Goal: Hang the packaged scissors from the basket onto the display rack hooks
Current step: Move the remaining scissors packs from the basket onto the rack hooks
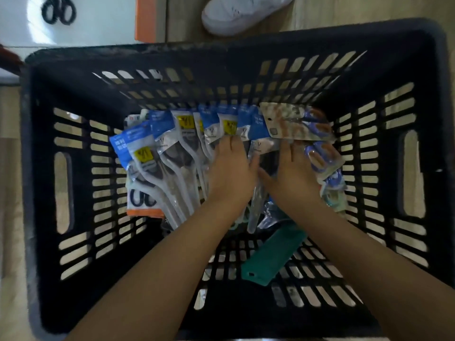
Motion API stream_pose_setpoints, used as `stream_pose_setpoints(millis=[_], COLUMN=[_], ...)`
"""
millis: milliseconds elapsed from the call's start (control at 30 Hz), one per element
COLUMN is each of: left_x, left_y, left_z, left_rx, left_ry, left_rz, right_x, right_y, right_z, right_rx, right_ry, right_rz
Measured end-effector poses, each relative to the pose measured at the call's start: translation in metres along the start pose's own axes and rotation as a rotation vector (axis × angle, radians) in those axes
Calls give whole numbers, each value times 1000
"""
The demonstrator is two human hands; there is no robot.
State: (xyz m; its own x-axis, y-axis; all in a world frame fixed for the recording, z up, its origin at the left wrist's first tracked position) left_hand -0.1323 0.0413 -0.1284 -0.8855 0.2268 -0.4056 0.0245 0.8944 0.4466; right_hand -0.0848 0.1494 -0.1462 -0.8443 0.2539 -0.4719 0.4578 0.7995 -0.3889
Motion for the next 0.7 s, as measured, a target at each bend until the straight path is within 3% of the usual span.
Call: stream_pose_setpoints(millis=[100, 267, 433, 700], left_x=[14, 29, 41, 35], left_y=[10, 13, 3, 5], left_z=[1, 3, 4, -5], left_rx=[27, -6, -306, -521], left_ry=[47, 46, 44, -37], left_rz=[-37, -137, -329, -372], right_x=[11, 15, 22, 20], right_y=[-1, 3, 5, 2], right_z=[6, 9, 6, 1], right_rx=[45, 324, 458, 745], right_ry=[75, 199, 151, 19], right_rz=[20, 83, 131, 171])
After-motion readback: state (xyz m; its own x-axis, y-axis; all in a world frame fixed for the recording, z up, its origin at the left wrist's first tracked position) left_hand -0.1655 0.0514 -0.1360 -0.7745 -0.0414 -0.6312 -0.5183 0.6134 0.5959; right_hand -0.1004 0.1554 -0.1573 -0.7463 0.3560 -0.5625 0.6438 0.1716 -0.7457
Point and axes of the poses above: each hand's wrist, its own x-axis towards the middle knuckle, its own z-axis out of the palm, y = z × x, the point moved 5 cm from there along x, towards the middle knuckle, and after that the axes turned 3 degrees about x, right-handed, at the moved point
